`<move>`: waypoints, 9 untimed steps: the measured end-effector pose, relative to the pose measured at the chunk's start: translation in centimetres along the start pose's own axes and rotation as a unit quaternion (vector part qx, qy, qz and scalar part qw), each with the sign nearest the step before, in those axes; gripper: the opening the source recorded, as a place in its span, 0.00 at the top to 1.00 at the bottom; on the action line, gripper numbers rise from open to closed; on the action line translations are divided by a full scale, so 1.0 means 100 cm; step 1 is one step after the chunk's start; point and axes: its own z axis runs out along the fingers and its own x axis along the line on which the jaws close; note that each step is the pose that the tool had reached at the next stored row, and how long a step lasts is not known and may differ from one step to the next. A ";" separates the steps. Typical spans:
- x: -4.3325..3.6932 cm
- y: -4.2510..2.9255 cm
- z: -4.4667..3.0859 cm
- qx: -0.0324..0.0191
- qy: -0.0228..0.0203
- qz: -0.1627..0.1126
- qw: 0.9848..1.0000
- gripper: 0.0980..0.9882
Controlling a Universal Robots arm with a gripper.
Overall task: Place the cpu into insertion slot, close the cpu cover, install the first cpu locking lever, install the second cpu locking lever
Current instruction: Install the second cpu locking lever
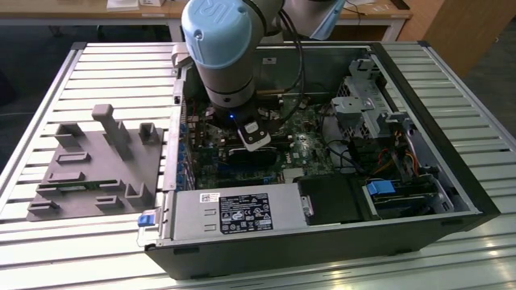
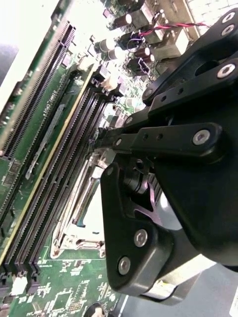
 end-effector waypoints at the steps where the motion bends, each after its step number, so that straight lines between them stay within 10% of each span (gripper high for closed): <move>1: -0.0001 0.0005 -0.0015 0.000 0.000 0.000 1.000 0.99; 9: -0.0038 0.0052 -0.0141 0.002 0.000 0.000 1.000 0.99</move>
